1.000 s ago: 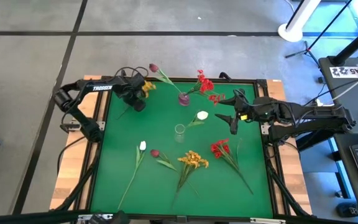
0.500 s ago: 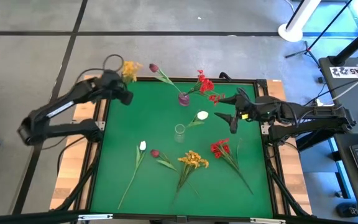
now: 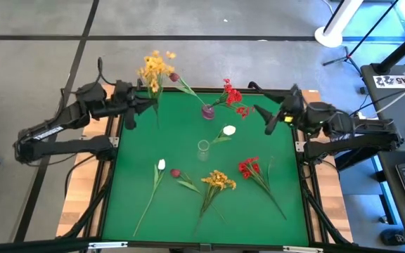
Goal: Sort flowers into vase by color
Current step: Put the top yellow flowers into the transparent vase
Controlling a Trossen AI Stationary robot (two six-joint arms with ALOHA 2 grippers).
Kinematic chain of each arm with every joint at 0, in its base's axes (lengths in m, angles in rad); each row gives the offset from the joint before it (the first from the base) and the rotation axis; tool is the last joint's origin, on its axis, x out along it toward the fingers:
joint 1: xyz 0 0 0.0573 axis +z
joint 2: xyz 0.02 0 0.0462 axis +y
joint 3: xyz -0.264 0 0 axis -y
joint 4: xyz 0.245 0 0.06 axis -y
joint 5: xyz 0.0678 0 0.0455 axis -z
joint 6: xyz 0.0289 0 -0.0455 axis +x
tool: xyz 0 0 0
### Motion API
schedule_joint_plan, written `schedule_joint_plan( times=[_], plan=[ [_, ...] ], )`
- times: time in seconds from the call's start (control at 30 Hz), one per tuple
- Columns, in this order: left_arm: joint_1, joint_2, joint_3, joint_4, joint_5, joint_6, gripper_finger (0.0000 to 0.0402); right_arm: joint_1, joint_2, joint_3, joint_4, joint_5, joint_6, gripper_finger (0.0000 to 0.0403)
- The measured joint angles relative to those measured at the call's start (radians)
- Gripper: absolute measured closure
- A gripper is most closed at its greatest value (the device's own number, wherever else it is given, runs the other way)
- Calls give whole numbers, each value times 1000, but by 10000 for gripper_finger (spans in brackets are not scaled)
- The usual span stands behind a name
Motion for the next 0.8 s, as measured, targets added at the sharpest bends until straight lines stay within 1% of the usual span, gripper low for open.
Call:
schedule_joint_plan(
  times=[0.13, 0.27, 0.33, 0.47, 0.5, 0.57, 0.63, 0.7, 0.8],
  plan=[
    [-135, 78, 0, 183, -1, 60, 399, 0, -32, 5, 2, -9, 0, 127],
    [-244, 199, 0, 314, -9, 181, 398, 0, -64, 5, 1, -11, -1, 127],
    [-283, 262, 0, 359, -56, 229, 396, 0, -79, 5, -2, -11, -1, 127],
    [-332, 393, 0, 437, -231, 269, 394, 0, -83, 5, -25, -12, 4, 127],
    [-338, 427, 0, 480, -249, 271, 394, 0, -83, 5, -29, -12, 4, 127],
    [-345, 481, 0, 547, -239, 280, 393, 0, -82, 5, -30, -12, 4, 127],
    [-347, 523, 0, 594, -202, 274, 392, 0, -84, 5, -26, -12, 4, 127],
    [-348, 554, 0, 618, -176, 247, 392, 0, -83, 5, -26, -12, 5, 127],
    [-367, 591, 0, 642, -174, 234, 391, 0, -83, 5, -34, -12, 6, 127]
  ],
)
